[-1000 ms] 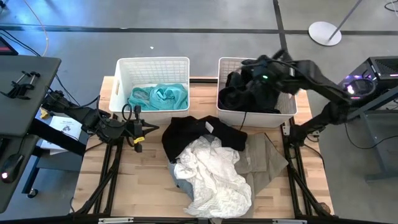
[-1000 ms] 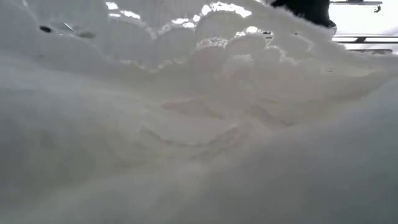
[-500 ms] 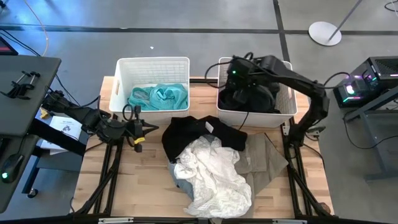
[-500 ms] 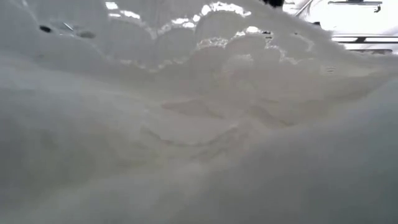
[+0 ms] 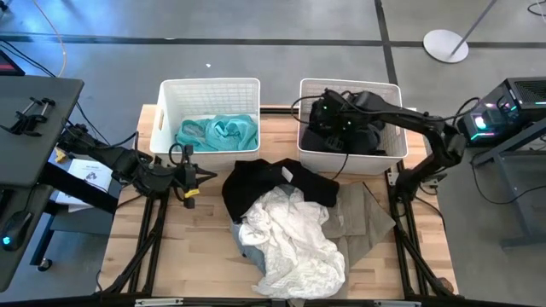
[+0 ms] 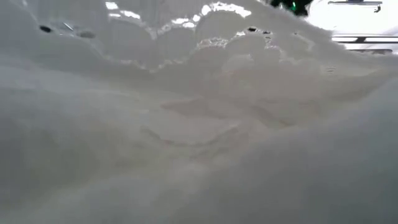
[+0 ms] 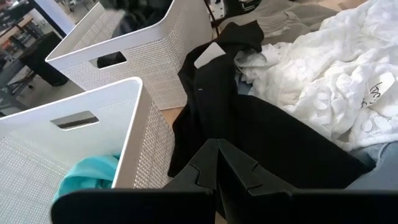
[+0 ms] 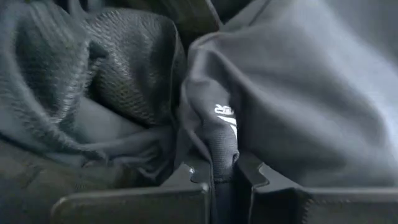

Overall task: Sort clothes
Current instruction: Put the dark blue shorts into the right white laundry bin

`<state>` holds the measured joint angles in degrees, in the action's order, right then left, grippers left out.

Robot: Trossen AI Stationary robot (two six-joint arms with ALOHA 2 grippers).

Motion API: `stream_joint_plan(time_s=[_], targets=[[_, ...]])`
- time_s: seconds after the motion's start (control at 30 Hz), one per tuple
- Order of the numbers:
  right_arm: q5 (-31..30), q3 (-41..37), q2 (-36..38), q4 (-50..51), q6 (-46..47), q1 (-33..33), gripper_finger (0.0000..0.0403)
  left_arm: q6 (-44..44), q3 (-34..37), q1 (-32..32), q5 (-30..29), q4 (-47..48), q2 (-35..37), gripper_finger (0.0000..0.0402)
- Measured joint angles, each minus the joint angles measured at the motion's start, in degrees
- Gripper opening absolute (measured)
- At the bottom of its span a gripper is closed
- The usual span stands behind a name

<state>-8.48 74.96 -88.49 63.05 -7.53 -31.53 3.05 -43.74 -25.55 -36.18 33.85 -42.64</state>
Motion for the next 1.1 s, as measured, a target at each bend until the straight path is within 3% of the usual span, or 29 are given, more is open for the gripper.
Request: stream_joint_plan(time_s=[0.3,0.57,0.7,0.83,1.1], targets=[[6.20,-14.72,0.14,-17.18,0.04,-4.53,0.0012,0.09,-0.01,-0.01,0.00,-0.75,-0.01,0.0000],[10.02,-16.77,0.04,-19.95,2.54,-4.96,0.0067,0.02,0.02,0.01,0.00,-0.88,-0.01,0.0000],[10.00,-11.27,-0.42,-12.27,3.09,-4.87,0.0112,0.09,0.02,0.01,-0.02,-1.29,-0.01,0.0000],[8.00,-0.39,-0.39,-2.75,3.94,-4.73,0.0141,0.13,0.01,-0.01,0.00,-1.47,-0.01,0.0000],[7.18,23.49,-0.05,16.22,9.29,1.62,0.0144,0.13,0.02,0.01,-0.01,-1.42,-0.01,0.0000]])
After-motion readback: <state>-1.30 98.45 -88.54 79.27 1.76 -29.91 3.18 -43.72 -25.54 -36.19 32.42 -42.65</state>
